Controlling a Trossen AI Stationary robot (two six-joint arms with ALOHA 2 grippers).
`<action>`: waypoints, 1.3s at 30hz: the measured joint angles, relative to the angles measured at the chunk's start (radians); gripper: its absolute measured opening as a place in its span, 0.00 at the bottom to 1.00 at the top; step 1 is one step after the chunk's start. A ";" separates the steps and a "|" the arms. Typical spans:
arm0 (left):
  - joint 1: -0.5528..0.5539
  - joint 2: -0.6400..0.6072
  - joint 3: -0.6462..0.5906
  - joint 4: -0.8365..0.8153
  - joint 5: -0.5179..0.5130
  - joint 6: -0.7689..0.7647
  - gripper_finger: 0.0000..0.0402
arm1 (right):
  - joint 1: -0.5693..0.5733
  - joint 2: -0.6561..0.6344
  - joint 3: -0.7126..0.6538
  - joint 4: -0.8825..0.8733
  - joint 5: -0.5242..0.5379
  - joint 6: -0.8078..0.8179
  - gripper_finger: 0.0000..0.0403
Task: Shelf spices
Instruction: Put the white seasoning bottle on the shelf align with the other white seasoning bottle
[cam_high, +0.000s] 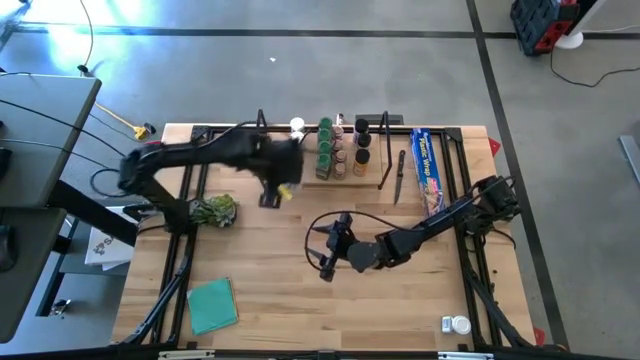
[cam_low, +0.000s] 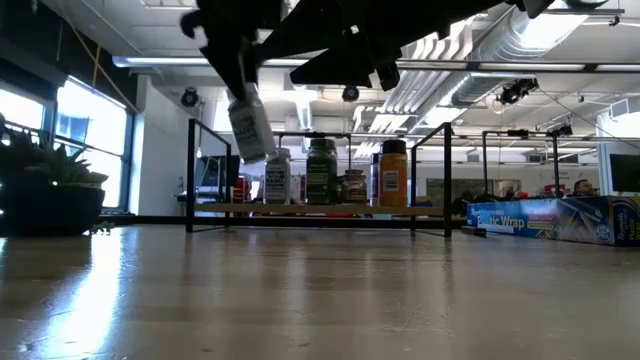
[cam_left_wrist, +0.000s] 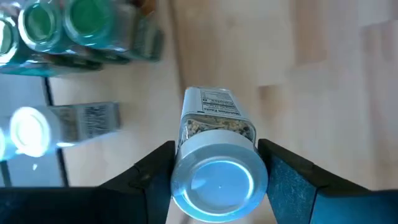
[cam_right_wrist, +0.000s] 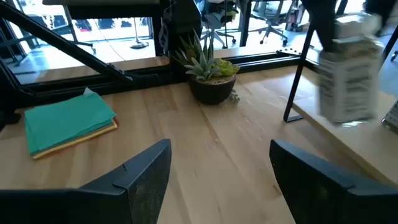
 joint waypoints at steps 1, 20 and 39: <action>0.025 0.029 0.017 -0.003 0.003 0.028 0.49 | 0.002 0.000 0.000 0.000 0.000 0.009 0.66; 0.210 0.263 0.136 0.011 -0.012 0.183 0.54 | 0.029 0.000 0.000 -0.003 0.013 0.018 0.66; 0.255 0.262 0.141 0.081 -0.005 0.177 0.66 | 0.029 0.000 0.000 -0.004 0.013 0.021 0.66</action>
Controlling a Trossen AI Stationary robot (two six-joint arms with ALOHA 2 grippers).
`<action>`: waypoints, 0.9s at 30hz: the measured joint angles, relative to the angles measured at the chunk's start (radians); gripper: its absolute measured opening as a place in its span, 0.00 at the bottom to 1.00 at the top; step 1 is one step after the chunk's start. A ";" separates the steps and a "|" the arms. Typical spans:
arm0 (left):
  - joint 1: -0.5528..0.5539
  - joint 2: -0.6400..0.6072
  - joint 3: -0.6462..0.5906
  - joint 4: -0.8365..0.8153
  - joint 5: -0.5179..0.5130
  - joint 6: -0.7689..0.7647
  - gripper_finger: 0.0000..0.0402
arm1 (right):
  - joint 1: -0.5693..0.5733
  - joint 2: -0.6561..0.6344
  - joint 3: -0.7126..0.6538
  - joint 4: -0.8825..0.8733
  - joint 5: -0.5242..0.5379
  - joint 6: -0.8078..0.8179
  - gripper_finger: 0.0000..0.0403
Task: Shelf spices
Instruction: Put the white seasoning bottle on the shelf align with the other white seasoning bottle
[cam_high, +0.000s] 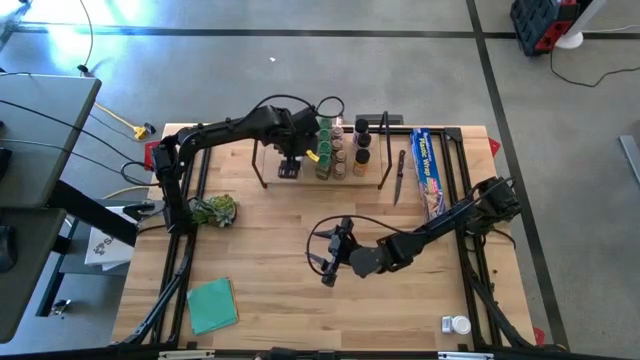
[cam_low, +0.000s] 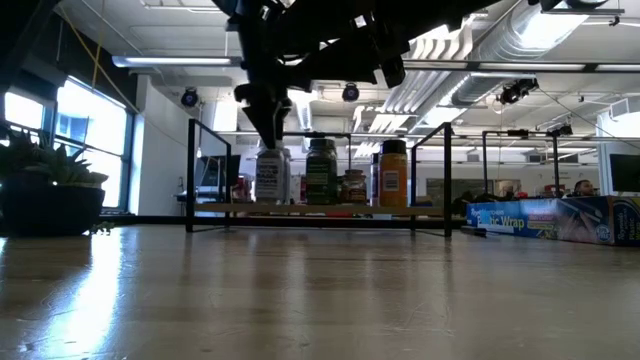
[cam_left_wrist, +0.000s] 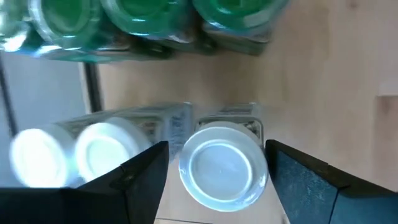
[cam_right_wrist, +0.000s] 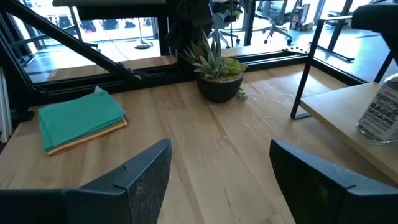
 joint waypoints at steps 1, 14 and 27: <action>0.000 0.000 0.000 0.006 -0.014 0.003 0.66 | 0.000 0.000 0.000 0.000 0.000 0.000 0.66; -0.012 -0.016 0.006 0.013 -0.075 0.034 0.66 | 0.000 0.000 0.000 0.002 0.000 0.008 0.66; -0.123 -0.240 0.036 0.006 0.021 -0.085 0.66 | 0.079 -0.150 0.001 -0.224 0.170 -0.079 0.66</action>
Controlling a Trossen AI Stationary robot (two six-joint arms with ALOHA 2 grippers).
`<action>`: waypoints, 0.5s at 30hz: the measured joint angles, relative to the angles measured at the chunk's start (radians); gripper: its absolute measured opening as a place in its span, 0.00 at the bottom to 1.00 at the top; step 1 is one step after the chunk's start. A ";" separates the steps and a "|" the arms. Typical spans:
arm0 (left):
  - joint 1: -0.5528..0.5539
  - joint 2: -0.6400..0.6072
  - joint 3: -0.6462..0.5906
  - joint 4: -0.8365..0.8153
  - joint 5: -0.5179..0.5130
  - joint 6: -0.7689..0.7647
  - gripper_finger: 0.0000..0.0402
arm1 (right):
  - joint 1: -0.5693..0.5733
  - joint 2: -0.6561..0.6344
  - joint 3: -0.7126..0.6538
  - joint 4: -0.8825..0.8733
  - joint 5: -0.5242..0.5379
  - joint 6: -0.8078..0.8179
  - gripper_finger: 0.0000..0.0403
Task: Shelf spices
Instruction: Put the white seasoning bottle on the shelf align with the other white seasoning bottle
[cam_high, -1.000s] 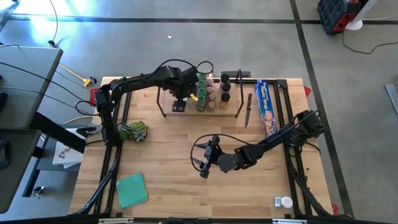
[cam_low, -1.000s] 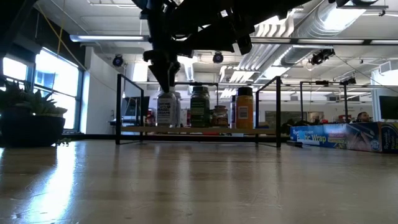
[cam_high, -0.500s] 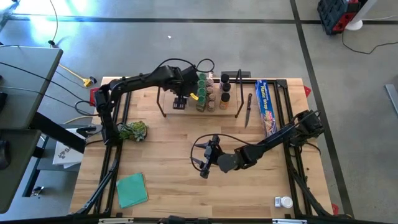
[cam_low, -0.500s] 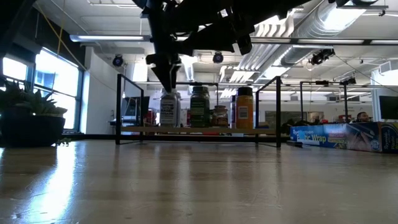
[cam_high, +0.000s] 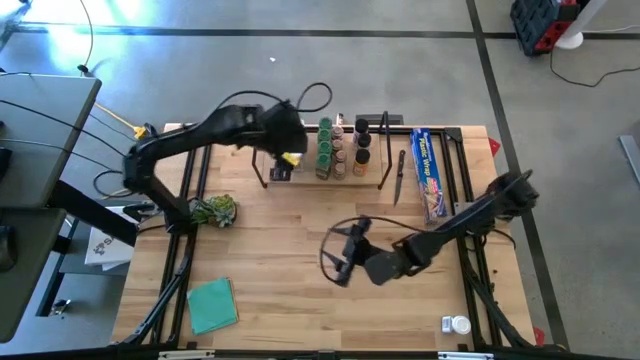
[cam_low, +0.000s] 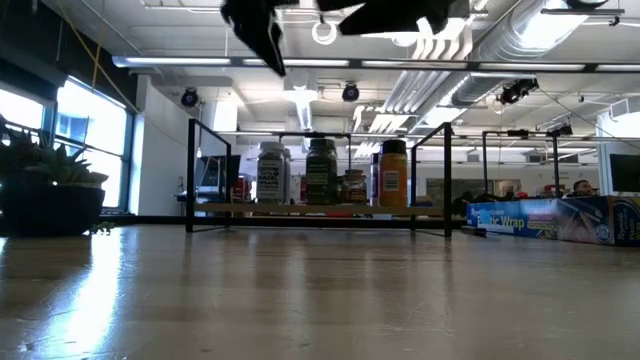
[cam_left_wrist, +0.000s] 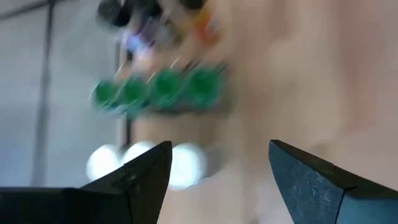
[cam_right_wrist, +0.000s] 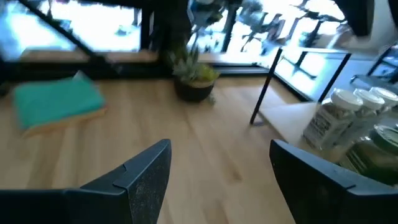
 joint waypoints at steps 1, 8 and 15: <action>-0.017 -0.030 -0.013 0.016 0.040 -0.032 0.66 | 0.015 -0.037 0.000 -0.073 -0.007 0.017 0.66; -0.178 -0.228 -0.226 0.202 0.051 -0.204 0.62 | 0.086 -0.246 0.150 -0.689 -0.303 0.375 0.66; -0.330 -0.345 -0.537 0.488 -0.082 -0.310 0.61 | 0.157 -0.123 0.449 -1.347 -0.746 0.424 0.66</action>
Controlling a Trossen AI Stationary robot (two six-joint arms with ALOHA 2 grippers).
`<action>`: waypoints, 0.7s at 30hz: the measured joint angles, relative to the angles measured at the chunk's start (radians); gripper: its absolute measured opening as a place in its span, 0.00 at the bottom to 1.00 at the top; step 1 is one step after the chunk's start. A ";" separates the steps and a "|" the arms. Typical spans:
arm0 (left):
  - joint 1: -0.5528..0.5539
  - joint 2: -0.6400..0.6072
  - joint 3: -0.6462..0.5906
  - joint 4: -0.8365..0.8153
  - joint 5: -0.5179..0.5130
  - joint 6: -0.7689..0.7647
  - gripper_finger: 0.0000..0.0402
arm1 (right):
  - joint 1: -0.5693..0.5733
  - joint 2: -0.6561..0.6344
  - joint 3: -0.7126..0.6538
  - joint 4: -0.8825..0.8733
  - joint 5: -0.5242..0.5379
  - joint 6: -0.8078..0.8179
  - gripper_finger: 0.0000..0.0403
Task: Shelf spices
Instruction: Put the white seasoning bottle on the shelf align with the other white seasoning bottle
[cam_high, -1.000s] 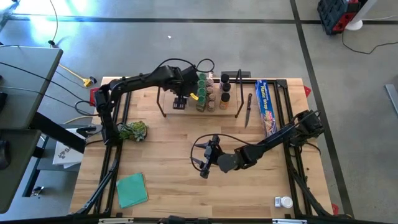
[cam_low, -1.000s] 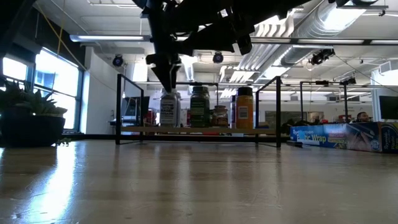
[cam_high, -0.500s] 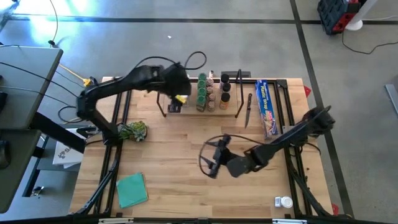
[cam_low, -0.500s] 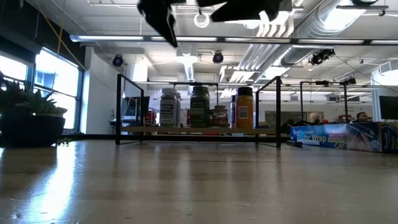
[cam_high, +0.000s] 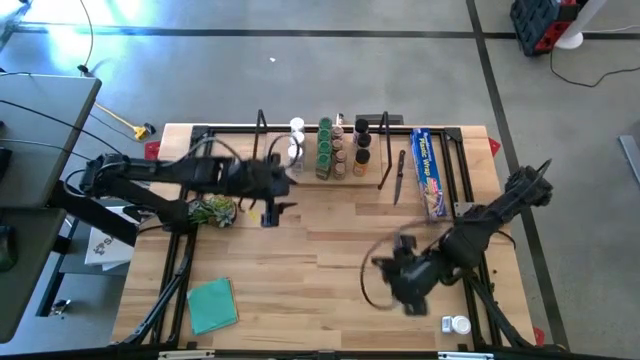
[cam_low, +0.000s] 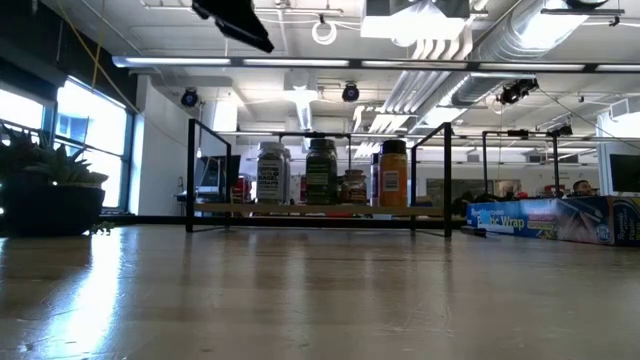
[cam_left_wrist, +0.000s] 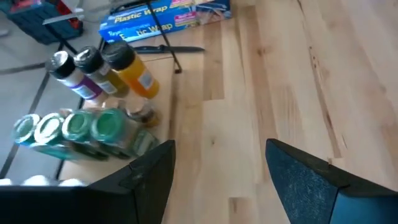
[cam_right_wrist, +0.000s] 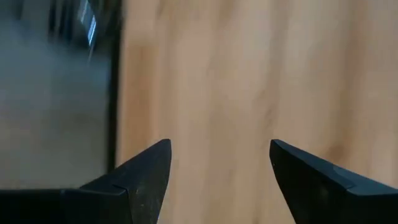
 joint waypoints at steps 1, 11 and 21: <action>-0.015 -0.008 -0.039 0.043 -0.016 -0.005 0.61 | 0.013 0.020 0.019 -0.047 -0.066 0.000 0.66; -0.077 -0.016 -0.264 0.218 -0.119 -0.045 0.61 | 0.210 0.112 0.000 -0.095 -0.492 0.282 0.66; -0.077 -0.016 -0.318 0.243 -0.119 -0.045 0.61 | 0.368 0.198 0.000 -0.132 -0.468 0.507 0.66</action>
